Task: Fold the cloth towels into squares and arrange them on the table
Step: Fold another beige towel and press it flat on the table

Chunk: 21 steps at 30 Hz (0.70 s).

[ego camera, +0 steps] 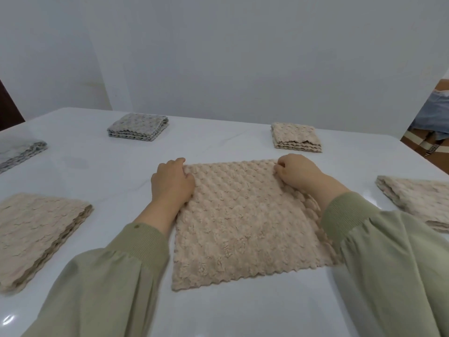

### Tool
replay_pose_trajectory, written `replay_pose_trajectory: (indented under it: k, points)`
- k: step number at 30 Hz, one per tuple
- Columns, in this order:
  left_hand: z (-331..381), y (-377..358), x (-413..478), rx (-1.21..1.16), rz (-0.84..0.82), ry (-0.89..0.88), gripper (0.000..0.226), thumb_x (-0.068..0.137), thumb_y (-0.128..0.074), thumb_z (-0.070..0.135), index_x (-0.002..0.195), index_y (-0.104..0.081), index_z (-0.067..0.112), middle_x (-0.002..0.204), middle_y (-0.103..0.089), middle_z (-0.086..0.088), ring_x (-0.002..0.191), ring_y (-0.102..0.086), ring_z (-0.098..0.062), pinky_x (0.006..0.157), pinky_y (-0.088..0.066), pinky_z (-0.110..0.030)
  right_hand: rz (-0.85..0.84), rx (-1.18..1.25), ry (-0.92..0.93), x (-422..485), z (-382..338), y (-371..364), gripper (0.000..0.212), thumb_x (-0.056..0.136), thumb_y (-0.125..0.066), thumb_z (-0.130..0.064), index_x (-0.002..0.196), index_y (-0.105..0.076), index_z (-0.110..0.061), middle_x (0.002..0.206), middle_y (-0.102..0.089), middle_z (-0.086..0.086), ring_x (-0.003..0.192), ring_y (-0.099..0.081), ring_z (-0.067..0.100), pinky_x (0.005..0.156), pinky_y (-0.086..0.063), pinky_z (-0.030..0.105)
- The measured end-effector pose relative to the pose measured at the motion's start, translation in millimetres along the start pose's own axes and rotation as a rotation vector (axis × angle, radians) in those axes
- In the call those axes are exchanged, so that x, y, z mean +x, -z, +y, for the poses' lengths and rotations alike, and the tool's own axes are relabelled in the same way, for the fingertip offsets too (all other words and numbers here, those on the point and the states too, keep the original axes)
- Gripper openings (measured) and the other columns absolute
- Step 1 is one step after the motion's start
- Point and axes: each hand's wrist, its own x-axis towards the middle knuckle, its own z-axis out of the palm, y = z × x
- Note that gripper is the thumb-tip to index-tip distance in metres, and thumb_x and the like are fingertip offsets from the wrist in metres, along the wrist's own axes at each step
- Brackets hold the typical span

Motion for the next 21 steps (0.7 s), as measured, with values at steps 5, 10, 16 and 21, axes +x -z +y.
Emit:
replay_pose_trajectory:
  k: [5,10,16,21]
  points:
    - [-3.0,-4.8,17.2,0.024,0.018,0.003,0.033,0.091,-0.045,0.023,0.117,-0.064,0.014,0.119,-0.054,-0.010,0.112,-0.045,-0.028,0.085,-0.038,-0.036,0.302,0.068,-0.053,10.0,-1.0,-29.2,0.025,0.096,-0.039,-0.017,0.077,-0.053,-0.007,0.087,-0.050,0.008,0.081,-0.050,0.028,0.066,-0.039,0.033]
    - [-4.1,-8.3,26.8,0.029,0.022,0.012,0.028,0.091,-0.048,0.024,0.113,-0.064,0.018,0.118,-0.054,-0.008,0.113,-0.044,-0.027,0.087,-0.037,-0.036,0.167,0.072,0.029,14.7,12.2,-35.7,0.043,0.095,-0.036,-0.011,0.138,-0.040,-0.013,0.143,-0.041,0.009,0.132,-0.031,0.030,0.109,-0.026,0.042]
    - [-3.8,-7.4,27.4,-0.129,0.049,0.059,0.017,0.083,-0.049,0.010,0.088,-0.060,0.022,0.097,-0.058,0.001,0.101,-0.051,-0.024,0.080,-0.041,-0.034,0.087,0.001,0.029,16.4,10.6,-34.1,0.051,0.093,-0.034,-0.011,0.144,-0.032,-0.017,0.145,-0.038,0.011,0.134,-0.029,0.032,0.114,-0.016,0.046]
    - [-4.6,-2.1,23.4,-0.338,0.051,0.086,0.034,0.078,-0.051,-0.003,0.100,-0.061,0.022,0.085,-0.056,0.005,0.085,-0.054,-0.020,0.068,-0.037,-0.027,0.169,0.109,0.036,14.6,8.0,-30.6,0.048,0.090,-0.041,-0.006,0.138,-0.043,-0.015,0.128,-0.050,0.013,0.121,-0.037,0.033,0.103,-0.029,0.041]
